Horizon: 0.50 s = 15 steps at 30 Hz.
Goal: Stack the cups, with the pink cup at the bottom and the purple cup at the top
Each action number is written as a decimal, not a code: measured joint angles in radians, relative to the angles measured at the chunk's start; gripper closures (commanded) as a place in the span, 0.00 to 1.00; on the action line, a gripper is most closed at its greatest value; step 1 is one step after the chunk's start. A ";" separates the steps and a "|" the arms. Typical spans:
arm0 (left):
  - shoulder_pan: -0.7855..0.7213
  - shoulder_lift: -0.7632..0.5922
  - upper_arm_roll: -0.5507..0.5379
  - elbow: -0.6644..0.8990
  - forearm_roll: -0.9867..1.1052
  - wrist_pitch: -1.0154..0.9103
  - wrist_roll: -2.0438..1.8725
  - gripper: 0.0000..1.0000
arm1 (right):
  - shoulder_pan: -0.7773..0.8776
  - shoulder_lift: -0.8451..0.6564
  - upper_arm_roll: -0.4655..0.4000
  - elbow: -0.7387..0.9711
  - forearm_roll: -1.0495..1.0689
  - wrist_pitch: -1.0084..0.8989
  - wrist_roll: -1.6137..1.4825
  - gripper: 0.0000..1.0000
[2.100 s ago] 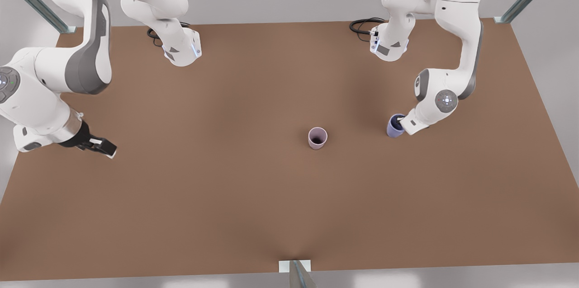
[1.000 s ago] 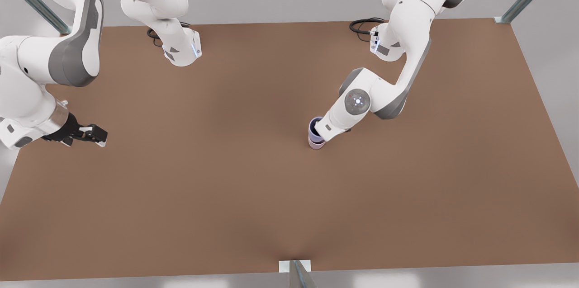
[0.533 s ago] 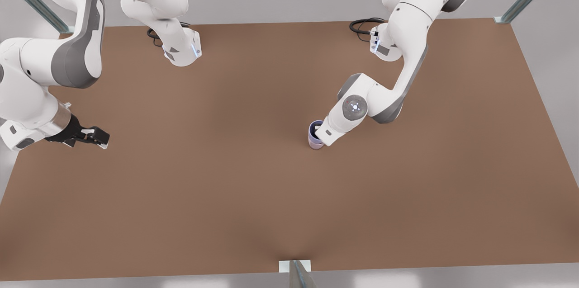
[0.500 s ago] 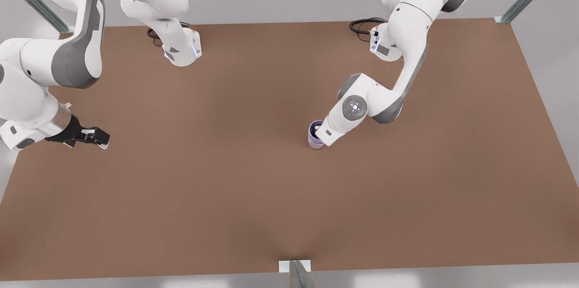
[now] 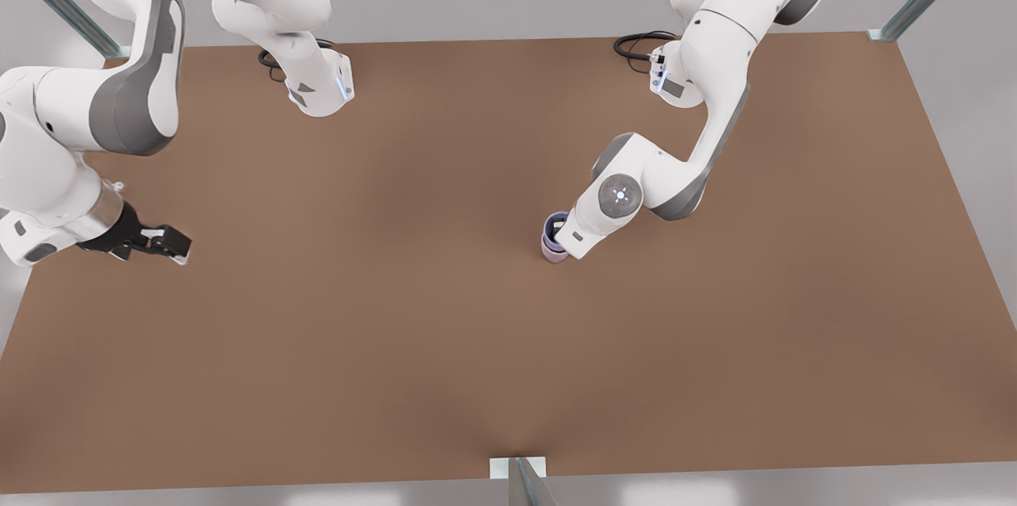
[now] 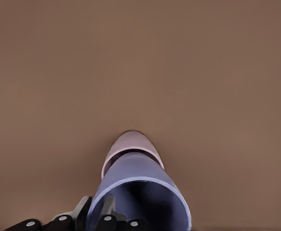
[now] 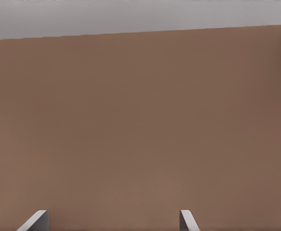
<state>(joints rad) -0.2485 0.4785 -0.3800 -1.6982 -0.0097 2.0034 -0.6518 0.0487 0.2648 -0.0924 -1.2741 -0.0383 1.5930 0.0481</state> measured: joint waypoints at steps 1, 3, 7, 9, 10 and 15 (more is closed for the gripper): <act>0.000 0.001 0.000 0.000 -0.002 0.001 0.000 0.39 | -0.002 0.000 -0.002 0.001 0.002 0.000 0.001 0.00; 0.000 0.002 0.000 0.001 0.001 0.001 0.000 0.39 | -0.006 0.000 -0.006 0.001 0.011 -0.002 0.001 0.00; 0.000 0.003 0.000 0.002 0.008 -0.001 -0.003 0.35 | -0.006 -0.001 -0.007 0.001 0.014 -0.003 0.001 0.00; 0.000 0.003 0.000 0.003 0.010 -0.001 -0.005 0.34 | -0.006 0.001 -0.007 0.001 0.017 -0.002 0.001 0.00; 0.001 0.002 0.000 0.007 0.010 -0.002 -0.006 0.34 | -0.005 0.002 -0.007 0.001 0.018 -0.002 0.001 0.00; 0.006 -0.003 0.000 0.090 0.011 -0.033 -0.009 0.33 | -0.002 0.003 -0.006 0.001 0.020 0.000 0.001 0.00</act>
<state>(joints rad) -0.2425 0.4760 -0.3801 -1.6082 0.0011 1.9700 -0.6610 0.0464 0.2681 -0.0981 -1.2735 -0.0182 1.5929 0.0491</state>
